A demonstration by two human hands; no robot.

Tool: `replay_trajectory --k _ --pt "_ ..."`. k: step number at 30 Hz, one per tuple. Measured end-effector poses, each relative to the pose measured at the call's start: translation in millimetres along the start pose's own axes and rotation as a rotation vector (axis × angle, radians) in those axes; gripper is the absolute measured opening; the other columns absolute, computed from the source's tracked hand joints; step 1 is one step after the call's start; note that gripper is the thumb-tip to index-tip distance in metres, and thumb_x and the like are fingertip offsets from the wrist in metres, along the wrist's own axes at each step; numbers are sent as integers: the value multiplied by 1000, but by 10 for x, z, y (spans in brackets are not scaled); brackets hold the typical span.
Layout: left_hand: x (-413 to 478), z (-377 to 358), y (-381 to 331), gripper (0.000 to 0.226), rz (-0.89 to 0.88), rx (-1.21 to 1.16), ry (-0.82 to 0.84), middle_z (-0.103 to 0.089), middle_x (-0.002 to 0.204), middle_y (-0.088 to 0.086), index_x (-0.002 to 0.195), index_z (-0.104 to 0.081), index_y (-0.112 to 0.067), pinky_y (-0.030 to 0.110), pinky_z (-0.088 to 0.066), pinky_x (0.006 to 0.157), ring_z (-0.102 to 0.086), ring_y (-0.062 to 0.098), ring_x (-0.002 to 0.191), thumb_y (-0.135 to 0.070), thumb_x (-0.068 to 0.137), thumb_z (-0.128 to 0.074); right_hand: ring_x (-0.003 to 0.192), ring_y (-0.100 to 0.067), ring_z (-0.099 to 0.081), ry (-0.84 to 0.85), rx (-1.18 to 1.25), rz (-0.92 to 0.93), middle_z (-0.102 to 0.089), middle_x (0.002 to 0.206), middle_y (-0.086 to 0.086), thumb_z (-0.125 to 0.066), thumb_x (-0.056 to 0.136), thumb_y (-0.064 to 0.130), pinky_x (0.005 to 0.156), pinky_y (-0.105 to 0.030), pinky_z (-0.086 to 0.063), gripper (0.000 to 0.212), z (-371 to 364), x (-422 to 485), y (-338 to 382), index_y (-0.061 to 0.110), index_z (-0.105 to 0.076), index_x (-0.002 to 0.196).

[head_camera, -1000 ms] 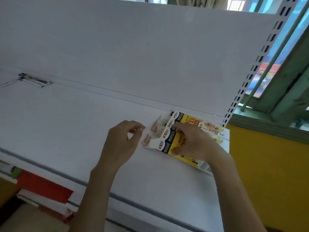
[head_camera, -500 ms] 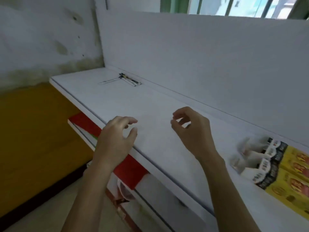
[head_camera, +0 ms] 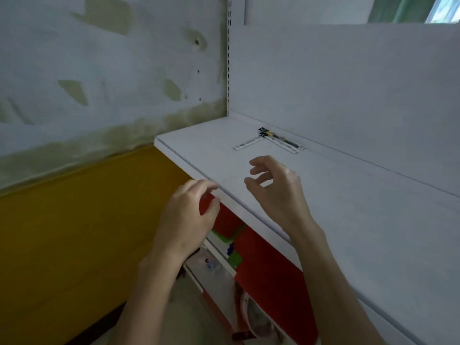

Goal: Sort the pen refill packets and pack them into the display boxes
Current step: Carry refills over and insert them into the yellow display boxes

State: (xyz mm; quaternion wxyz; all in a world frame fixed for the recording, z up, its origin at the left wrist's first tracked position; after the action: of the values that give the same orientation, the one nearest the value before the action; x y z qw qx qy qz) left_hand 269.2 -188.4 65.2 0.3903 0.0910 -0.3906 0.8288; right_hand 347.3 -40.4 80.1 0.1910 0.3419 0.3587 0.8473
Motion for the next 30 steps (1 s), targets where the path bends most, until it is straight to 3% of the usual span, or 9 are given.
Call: replay_trajectory --k 6,13,17,20,23,26,30 --pt "876 -318 304 23 -55 -38 63 -59 113 -9 112 -63 -21 17 -40 77 -54 6 99 -25 90 -56 80 -5 -59 -83 -63 -37 -60 88 13 -64 83 20 75 -24 -51 23 -212 762 -273 22 -61 106" --pt "1835 -375 826 13 15 -277 4 -61 95 -13 96 -64 -25 7 -40 70 -55 -6 84 -17 89 -57 87 -7 -59 1 -119 -120 -59 94 12 -63 85 22 80 -28 -51 26 -540 1561 -560 23 -59 110" --pt "2365 -927 764 13 -77 -344 201 -60 95 -13 98 -64 -22 3 -38 66 -55 -5 82 -16 89 -57 100 -8 -56 0 -246 -292 -58 109 8 -62 85 25 87 -23 -43 30 -498 1768 -1041 25 -56 115" --pt "2664 -1456 704 15 -155 -347 417 -62 105 -7 99 -64 -23 14 -41 76 -56 4 90 -17 88 -58 118 -10 -47 -11 -344 -491 -51 131 5 -60 88 27 89 -15 -31 40 -427 1839 -1417 20 -51 126" --pt "2789 -1860 678 24 -260 -221 586 -57 124 -2 113 -60 -22 28 -40 95 -50 15 111 -22 89 -56 125 -14 -42 -71 -400 -593 -44 140 3 -58 89 27 94 -18 -30 42 -407 1976 -1633 20 -48 129" --pt "2736 -2100 640 37 -441 -30 682 -40 143 -7 129 -48 -24 30 -27 106 -33 17 130 -30 93 -49 128 -15 -39 -71 -458 -597 -43 142 2 -58 89 25 103 -22 -27 46 -484 2125 -1776 19 -45 133" --pt "2749 -2250 767 45 -471 64 743 -25 152 -2 138 -37 -21 32 -21 110 -19 17 138 -30 94 -44 136 -16 -31 -71 -519 -641 -32 149 1 -57 89 26 111 -33 -25 53 -511 2232 -2024 26 -38 139"
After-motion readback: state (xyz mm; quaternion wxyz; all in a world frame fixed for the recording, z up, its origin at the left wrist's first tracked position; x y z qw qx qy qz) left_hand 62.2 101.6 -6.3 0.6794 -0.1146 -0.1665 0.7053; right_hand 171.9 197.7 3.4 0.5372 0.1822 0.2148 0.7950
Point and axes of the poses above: each hand's wrist, its own x-axis towards the middle knuckle, its own z-axis out of the back of the hand, y = z × x, the point moved 7 cm from there along x, towards the middle knuckle
